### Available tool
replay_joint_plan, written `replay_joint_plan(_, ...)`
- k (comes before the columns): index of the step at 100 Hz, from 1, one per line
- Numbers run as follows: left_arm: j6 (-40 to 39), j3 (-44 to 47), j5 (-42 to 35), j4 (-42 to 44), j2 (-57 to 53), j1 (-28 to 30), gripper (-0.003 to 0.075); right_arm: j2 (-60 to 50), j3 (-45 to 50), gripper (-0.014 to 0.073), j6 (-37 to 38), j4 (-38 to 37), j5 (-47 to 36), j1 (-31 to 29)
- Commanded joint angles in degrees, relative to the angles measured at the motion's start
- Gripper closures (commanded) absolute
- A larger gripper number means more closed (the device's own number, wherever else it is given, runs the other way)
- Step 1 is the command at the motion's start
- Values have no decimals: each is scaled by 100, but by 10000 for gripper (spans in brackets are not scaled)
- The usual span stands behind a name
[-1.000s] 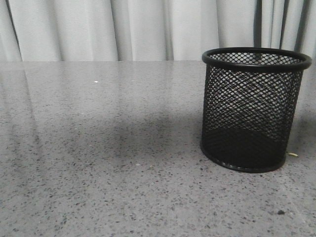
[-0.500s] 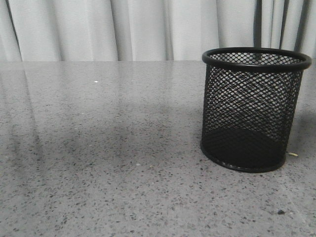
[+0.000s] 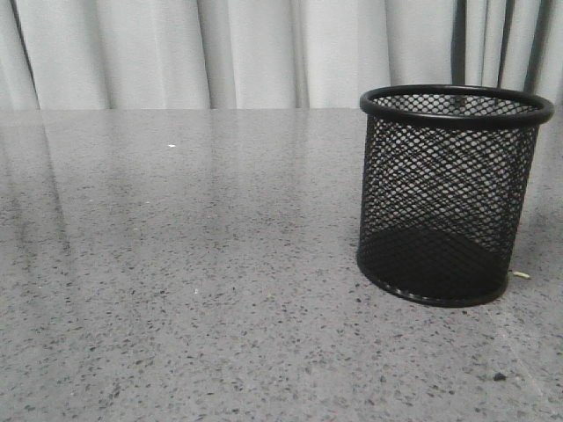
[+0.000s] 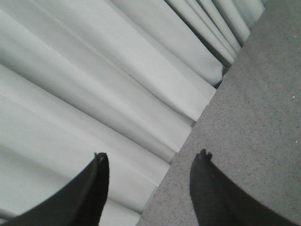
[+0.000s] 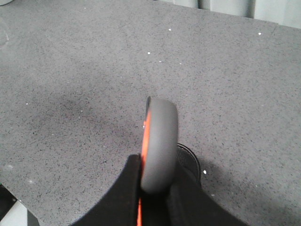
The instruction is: Put scissors into bucket
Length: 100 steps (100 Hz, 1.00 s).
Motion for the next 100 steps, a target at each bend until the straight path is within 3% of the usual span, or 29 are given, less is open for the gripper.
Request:
replay_joint_plan(1,-100,-152,-383,-219,-79,69,354,0,-189,645,124,-18,148,39)
replay_joint_plan(25,-100,-152,-383,-219,-79,69,354,-138,-8,645,362,-421,156,163)
replay_joint_plan(65,-100,-140,-383,-501,1,69,354,-368,1002,645,915,-1003,156,1249)
replay_joint_plan(76,-100,-140,-368,-510,38,69,354,-341,1000,645,1016,-1318,156,1288)
replay_joint_plan(100,-100,-140,-335,-559,87,69,354,-79,1004,645,1016,-1228,156,1297)
